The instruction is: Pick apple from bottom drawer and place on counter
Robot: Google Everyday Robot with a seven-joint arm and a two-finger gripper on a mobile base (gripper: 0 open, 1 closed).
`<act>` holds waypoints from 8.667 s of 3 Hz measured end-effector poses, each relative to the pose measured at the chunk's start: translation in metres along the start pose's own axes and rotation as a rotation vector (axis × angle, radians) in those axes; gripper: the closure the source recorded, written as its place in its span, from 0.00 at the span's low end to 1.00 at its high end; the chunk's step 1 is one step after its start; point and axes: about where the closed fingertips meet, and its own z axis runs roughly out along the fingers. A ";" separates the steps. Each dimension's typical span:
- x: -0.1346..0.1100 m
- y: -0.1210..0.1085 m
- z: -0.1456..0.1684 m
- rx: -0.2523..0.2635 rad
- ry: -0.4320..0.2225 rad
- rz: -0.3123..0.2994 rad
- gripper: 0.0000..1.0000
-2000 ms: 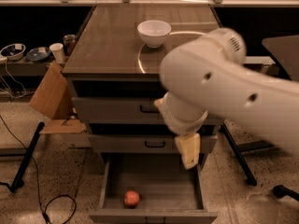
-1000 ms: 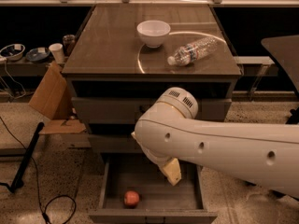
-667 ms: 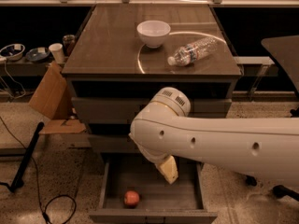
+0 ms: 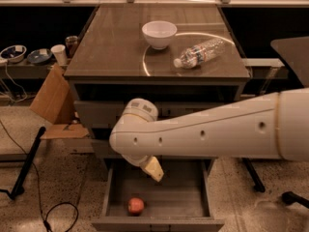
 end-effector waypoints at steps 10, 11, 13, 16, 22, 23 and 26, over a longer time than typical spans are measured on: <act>-0.046 0.011 0.395 -0.064 -0.177 -0.279 0.00; -0.062 0.015 0.417 -0.045 -0.220 -0.273 0.00; -0.088 0.009 0.464 -0.035 -0.274 -0.290 0.00; -0.083 0.039 0.482 -0.052 -0.253 -0.221 0.42; 0.019 -0.005 0.169 -0.060 0.108 -0.286 1.00; 0.038 -0.029 0.112 -0.131 0.130 -0.307 1.00; 0.016 0.024 0.077 -0.433 -0.193 -0.492 1.00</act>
Offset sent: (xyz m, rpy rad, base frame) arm 0.0465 0.1260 -0.1915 -0.0173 -0.0748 0.3911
